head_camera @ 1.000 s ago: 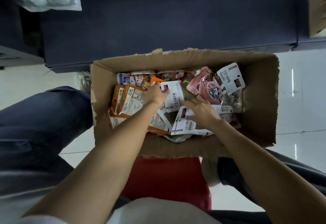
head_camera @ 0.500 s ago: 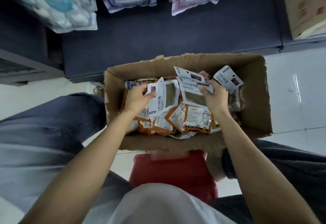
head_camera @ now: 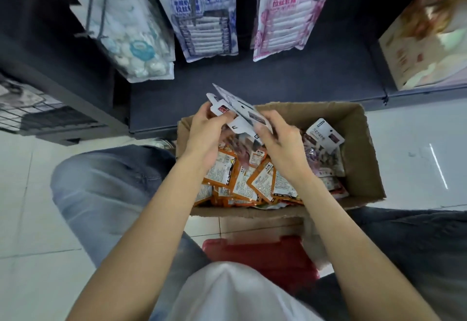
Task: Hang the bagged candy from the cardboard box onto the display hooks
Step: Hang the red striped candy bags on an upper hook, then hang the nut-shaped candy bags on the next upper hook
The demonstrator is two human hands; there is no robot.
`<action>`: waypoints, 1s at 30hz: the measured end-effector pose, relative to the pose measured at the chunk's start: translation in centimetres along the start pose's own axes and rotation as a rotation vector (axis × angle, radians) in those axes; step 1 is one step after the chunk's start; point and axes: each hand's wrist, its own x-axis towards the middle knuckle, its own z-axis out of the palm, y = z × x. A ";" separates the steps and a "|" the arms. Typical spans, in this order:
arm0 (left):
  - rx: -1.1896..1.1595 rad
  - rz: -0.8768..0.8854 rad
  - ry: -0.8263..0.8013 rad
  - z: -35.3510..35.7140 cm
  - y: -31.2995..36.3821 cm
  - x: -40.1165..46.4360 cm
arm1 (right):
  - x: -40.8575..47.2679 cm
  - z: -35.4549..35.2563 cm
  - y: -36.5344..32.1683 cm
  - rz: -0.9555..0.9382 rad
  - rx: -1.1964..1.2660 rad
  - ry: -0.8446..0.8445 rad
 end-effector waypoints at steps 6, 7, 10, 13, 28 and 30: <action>-0.049 -0.011 0.070 0.6 0.2 -1.3 | -1.4 -0.5 -0.9 0.030 0.003 -0.160; -0.030 -0.008 0.065 0.8 0.0 -1.6 | -1.4 -0.2 -0.7 0.010 -0.060 -0.062; -0.071 -0.029 -0.002 1.2 -0.2 -2.0 | -1.0 0.5 -0.3 -0.005 -0.214 0.179; 0.122 0.017 -0.020 0.6 0.4 -1.9 | 0.0 -0.6 -0.3 0.140 -0.120 0.207; 0.338 0.224 -0.208 -0.2 3.3 -1.9 | 2.9 -3.4 -5.3 0.193 0.314 0.237; 0.292 0.255 -0.137 0.1 3.1 -2.5 | 3.1 -3.1 -5.7 0.164 0.264 0.270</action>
